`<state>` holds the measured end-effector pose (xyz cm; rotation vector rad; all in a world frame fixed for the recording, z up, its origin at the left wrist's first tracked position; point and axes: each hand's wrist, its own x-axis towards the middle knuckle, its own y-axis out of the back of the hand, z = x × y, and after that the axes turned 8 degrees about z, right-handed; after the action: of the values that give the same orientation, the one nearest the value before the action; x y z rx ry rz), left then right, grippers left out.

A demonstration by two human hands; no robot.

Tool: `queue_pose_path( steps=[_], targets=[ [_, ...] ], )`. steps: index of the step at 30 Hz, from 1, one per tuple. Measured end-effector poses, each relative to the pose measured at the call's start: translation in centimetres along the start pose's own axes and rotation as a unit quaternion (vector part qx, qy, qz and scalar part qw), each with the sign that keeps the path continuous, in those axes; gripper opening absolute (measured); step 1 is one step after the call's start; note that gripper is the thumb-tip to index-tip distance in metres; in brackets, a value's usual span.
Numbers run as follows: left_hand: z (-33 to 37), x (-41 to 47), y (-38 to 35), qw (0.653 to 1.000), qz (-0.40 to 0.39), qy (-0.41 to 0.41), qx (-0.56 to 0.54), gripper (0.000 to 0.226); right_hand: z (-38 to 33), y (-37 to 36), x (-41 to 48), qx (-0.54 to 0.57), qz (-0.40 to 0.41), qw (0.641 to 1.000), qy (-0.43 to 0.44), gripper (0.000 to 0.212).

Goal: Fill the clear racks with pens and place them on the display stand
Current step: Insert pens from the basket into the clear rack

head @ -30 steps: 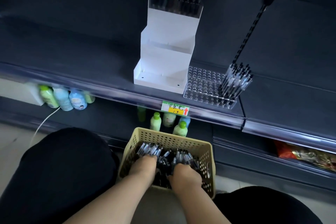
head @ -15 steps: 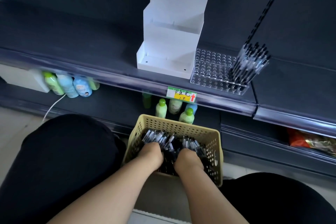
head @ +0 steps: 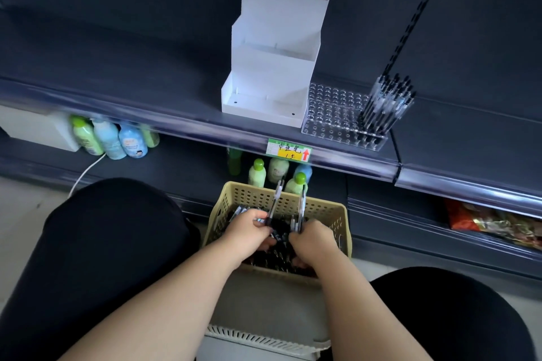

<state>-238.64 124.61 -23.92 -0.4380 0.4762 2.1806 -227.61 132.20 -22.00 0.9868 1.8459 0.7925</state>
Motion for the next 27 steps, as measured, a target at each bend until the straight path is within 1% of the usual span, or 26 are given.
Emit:
queue_pose_path(
  steps=[3,6,7,8,10,11,14,16,17,19,22,23,25,26,27],
  targets=[
    [1.3,-0.7,0.2,0.998,0.006,-0.016,-0.061,0.021,-0.7,1.5,-0.7,0.077,0.061,0.995,0.022,0.025],
    [2.4,-1.3,0.1,0.989,-0.019,-0.015,-0.143,0.013,-1.2,2.8,-1.3,0.111,0.137,0.982,0.068,0.018],
    [2.7,-1.5,0.0,0.987,-0.025,-0.022,-0.160,0.012,-1.4,3.2,-1.4,0.134,0.152,0.976,0.075,0.018],
    [3.0,-1.6,-0.1,0.985,-0.026,-0.031,-0.169,0.012,-1.5,3.5,-1.6,0.161,0.160,0.971,0.081,0.022],
    [3.4,-1.7,-0.2,0.985,-0.022,-0.059,-0.159,0.015,-1.8,4.1,-1.8,0.204,0.166,0.960,0.102,0.035],
    [3.7,-1.7,-0.2,0.986,-0.022,-0.076,-0.148,0.018,-1.9,4.3,-1.8,0.212,0.174,0.955,0.113,0.036],
    [5.2,-1.8,-0.2,0.983,-0.027,-0.139,-0.120,0.034,-2.3,5.1,-1.3,0.215,0.198,0.949,0.117,0.022],
    [6.1,-1.9,-0.1,0.980,-0.013,-0.170,-0.108,0.045,-2.4,5.6,-1.0,0.222,0.192,0.951,0.099,0.016],
    [6.5,-1.9,-0.2,0.978,-0.006,-0.177,-0.109,0.046,-2.3,5.7,-0.9,0.226,0.191,0.950,0.096,0.014],
    [7.1,-1.8,-0.4,0.977,0.010,-0.190,-0.098,0.046,-2.3,6.1,-0.5,0.225,0.208,0.946,0.106,0.014],
    [8.3,-1.1,-1.0,0.977,0.043,-0.204,-0.041,0.035,-2.5,7.4,0.0,0.235,0.247,0.929,0.141,0.010],
    [9.0,-0.8,-1.2,0.976,0.048,-0.210,-0.025,0.033,-2.7,8.1,0.3,0.248,0.257,0.922,0.149,0.019],
    [10.5,0.0,-1.5,0.971,0.040,-0.233,-0.034,0.027,-3.0,9.8,0.5,0.288,0.271,0.905,0.159,0.040],
    [11.3,0.3,-1.6,0.966,0.036,-0.252,-0.037,0.023,-3.2,10.8,0.7,0.306,0.282,0.894,0.164,0.042],
    [12.2,0.6,-1.6,0.961,0.036,-0.272,-0.028,0.020,-3.3,11.8,1.0,0.318,0.294,0.885,0.172,0.036]
  ],
)
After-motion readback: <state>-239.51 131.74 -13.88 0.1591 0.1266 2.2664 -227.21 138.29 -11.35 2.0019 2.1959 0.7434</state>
